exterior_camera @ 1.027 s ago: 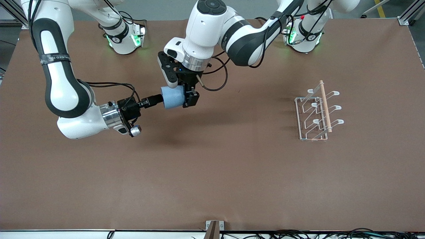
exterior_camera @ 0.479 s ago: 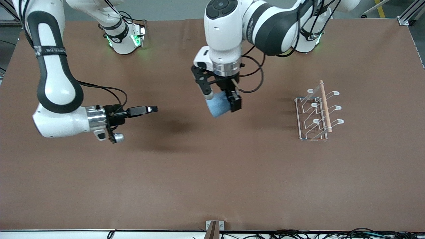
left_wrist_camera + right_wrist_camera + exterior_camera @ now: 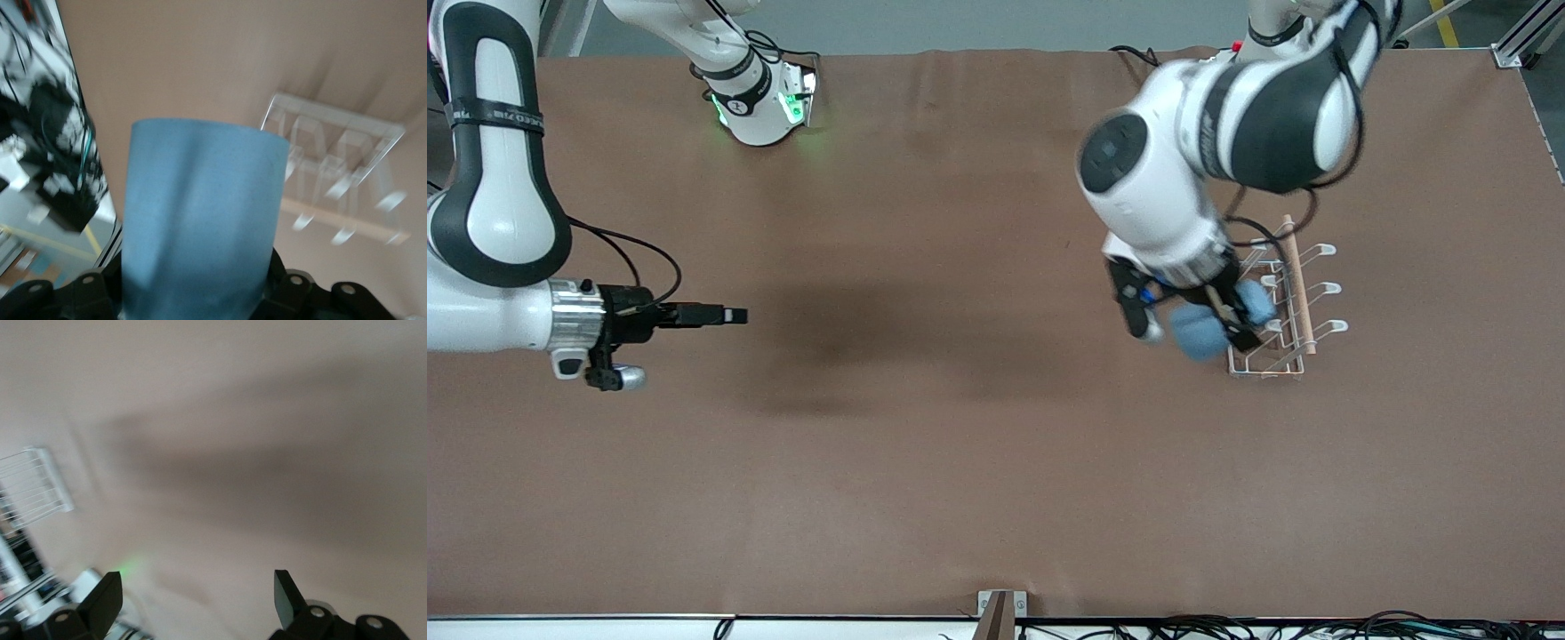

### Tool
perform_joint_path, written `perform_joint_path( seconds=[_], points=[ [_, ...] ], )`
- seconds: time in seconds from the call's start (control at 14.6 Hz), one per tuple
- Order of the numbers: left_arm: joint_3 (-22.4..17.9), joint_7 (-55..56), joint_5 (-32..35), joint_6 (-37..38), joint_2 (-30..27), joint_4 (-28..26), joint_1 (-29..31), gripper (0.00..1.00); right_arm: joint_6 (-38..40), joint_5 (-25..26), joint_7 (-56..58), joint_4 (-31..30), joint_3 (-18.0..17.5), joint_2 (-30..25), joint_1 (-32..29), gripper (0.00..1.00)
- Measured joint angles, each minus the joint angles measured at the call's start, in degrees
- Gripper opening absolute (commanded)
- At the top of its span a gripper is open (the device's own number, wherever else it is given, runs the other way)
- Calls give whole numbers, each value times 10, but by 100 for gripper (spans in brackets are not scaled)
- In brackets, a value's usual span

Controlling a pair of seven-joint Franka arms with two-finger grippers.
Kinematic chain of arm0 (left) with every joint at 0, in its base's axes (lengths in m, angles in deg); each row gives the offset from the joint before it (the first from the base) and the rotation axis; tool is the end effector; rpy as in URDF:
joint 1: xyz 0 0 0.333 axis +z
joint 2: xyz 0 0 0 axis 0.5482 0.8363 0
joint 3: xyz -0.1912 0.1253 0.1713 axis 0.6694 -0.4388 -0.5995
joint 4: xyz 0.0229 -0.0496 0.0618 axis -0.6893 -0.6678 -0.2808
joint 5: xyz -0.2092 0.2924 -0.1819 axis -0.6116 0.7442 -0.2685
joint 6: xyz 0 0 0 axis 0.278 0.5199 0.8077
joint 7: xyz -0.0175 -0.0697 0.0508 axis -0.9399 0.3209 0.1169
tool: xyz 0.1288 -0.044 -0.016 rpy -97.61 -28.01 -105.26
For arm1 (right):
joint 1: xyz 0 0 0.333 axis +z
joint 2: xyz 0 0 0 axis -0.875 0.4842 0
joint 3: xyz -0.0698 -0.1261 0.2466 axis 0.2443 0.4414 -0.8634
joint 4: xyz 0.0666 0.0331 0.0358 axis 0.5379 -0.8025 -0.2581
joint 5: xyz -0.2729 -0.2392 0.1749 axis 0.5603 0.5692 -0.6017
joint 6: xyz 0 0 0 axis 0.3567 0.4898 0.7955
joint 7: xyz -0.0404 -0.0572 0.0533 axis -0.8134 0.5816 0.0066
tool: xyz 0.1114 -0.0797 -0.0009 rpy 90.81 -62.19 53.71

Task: Hang cup on cup holder
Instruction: 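Carry the cup with the left gripper while the right gripper withdraws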

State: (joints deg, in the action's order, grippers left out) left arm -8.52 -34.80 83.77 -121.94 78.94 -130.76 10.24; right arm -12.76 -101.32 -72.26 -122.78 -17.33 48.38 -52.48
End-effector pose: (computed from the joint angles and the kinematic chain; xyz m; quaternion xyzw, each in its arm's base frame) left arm 0.6009 -0.2700 0.4336 -0.7219 0.5912 0.1657 0.3191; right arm 0.6057 0.0301 0.3413 -0.9505 0.0537 0.1351 0.2745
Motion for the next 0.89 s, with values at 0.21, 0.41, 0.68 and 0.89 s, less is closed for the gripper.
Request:
perform_joint_path(
  seconds=[0.21, 0.41, 0.68, 0.89],
  points=[
    [0, -43, 93, 0, 1, -46, 26, 15, -8, 99, 0, 6, 27, -25, 0, 100],
    [4, -49, 188, 2, 2, -107, 21, 15, -10, 199, 0, 12, 49, -61, -1, 100],
    [7, -34, 278, 2, 7, -204, 10, 15, -12, 248, -1, 13, 58, -109, -11, 100],
    [8, 3, 305, 2, 9, -246, 9, 15, -13, 253, 0, 22, 60, -126, -17, 100]
  ],
)
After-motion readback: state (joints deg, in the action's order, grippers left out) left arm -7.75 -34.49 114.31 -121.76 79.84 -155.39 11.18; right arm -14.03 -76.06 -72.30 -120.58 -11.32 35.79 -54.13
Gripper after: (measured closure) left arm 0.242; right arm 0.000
